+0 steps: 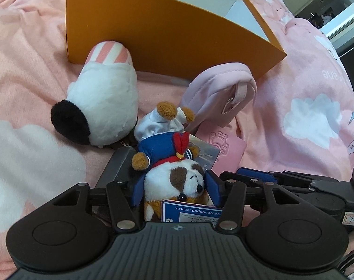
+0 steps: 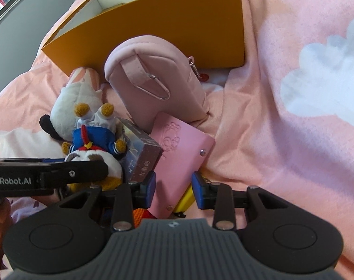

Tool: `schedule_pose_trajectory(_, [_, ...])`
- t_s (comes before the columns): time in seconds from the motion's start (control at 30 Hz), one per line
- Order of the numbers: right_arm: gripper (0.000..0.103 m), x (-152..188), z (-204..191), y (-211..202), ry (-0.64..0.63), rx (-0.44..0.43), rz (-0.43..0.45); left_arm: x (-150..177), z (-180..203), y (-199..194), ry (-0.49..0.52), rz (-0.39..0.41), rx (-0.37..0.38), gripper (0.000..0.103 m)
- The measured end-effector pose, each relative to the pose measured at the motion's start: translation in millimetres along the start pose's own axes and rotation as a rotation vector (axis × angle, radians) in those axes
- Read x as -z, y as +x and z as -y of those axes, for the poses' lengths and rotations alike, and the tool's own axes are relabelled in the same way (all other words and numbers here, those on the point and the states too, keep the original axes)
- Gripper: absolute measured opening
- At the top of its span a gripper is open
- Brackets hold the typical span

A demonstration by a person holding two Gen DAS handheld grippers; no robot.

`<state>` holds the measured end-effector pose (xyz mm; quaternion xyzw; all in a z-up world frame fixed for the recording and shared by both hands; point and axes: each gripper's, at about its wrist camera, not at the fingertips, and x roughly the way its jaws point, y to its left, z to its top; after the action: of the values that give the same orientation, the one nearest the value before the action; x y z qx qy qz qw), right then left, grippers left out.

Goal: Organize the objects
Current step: 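Move both tools back to the pile of plush toys, then grasp the sailor dog plush with the left tool while the right tool grasps the striped-hat plush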

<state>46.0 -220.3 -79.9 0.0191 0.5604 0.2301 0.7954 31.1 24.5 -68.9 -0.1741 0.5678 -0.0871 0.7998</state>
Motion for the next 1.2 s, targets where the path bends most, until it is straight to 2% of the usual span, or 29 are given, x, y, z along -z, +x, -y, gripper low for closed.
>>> schedule_pose_trajectory(0.2, [0.037,-0.5,-2.8,-8.1,-0.011,0.008,0.029,4.4,4.0,-15.2,0.040,0.051,0.006,0.058])
schedule_pose_trajectory(0.33, [0.037,-1.2,-8.5,-13.6,-0.037,-0.005,0.051,3.8,10.3,-37.0,0.091,0.123,-0.006,0.058])
schedule_pose_trajectory(0.47, [0.037,-6.8,-20.0,-21.4,-0.087,-0.052,0.083,-3.6,4.6,-64.2,0.086,0.203,-0.006,0.058])
schedule_pose_trajectory(0.57, [0.037,-15.0,-32.6,-23.8,-0.128,-0.103,0.083,-11.4,-4.8,-85.3,0.069,0.272,-0.039,0.058])
schedule_pose_trajectory(0.7, [0.037,-32.3,-57.6,-22.9,-0.198,-0.164,0.071,-21.9,-25.0,-101.5,0.019,0.339,-0.121,0.058])
schedule_pose_trajectory(0.93, [0.037,-55.6,-115.4,-2.6,-0.329,-0.220,0.027,-28.9,-60.7,-110.1,-0.046,0.398,-0.275,0.058])
schedule_pose_trajectory(1.03, [0.037,-61.0,-139.5,12.1,-0.383,-0.219,0.014,-32.7,-73.0,-107.9,-0.083,0.393,-0.263,0.058])
schedule_pose_trajectory(1.1, [0.046,-63.2,-153.3,22.1,-0.422,-0.187,0.010,-34.3,-79.2,-105.0,-0.098,0.387,-0.259,0.058])
schedule_pose_trajectory(1.2, [0.052,-63.9,-167.1,34.8,-0.457,-0.147,0.003,-35.8,-88.0,-97.6,-0.116,0.372,-0.248,0.058])
